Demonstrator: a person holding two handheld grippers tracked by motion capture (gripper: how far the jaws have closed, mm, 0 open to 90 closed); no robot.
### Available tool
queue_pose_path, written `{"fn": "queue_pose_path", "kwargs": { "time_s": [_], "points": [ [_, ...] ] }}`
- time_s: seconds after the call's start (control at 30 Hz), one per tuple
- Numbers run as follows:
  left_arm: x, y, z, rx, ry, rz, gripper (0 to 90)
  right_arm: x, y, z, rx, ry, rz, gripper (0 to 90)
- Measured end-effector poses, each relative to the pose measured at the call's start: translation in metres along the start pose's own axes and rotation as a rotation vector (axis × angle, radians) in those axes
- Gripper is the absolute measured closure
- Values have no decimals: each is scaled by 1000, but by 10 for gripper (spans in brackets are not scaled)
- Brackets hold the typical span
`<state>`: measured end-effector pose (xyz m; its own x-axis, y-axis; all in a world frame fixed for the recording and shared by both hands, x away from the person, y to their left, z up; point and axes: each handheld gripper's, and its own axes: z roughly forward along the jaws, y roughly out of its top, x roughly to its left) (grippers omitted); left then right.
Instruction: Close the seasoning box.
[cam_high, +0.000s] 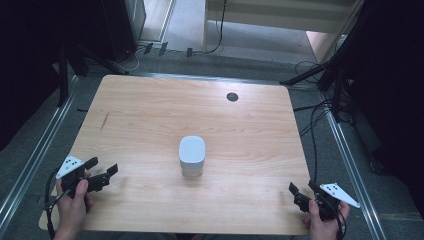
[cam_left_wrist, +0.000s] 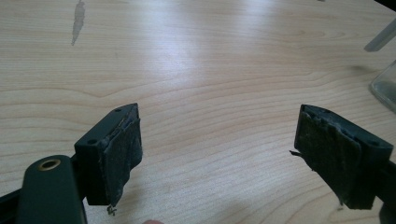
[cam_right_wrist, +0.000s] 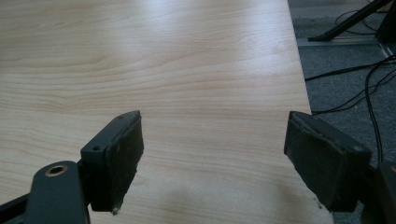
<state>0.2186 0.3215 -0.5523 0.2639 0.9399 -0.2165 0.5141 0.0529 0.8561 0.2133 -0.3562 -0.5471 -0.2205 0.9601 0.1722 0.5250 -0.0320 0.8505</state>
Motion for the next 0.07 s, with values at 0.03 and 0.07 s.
{"fn": "queue_pose_path", "kwargs": {
  "time_s": [0.03,0.07],
  "points": [
    [0,0,0,-1,0,-1,152,0,0,0,3,1,5,202],
    [0,0,0,-3,1,-1,152,-1,0,0,1,2,9,201]
  ]
}}
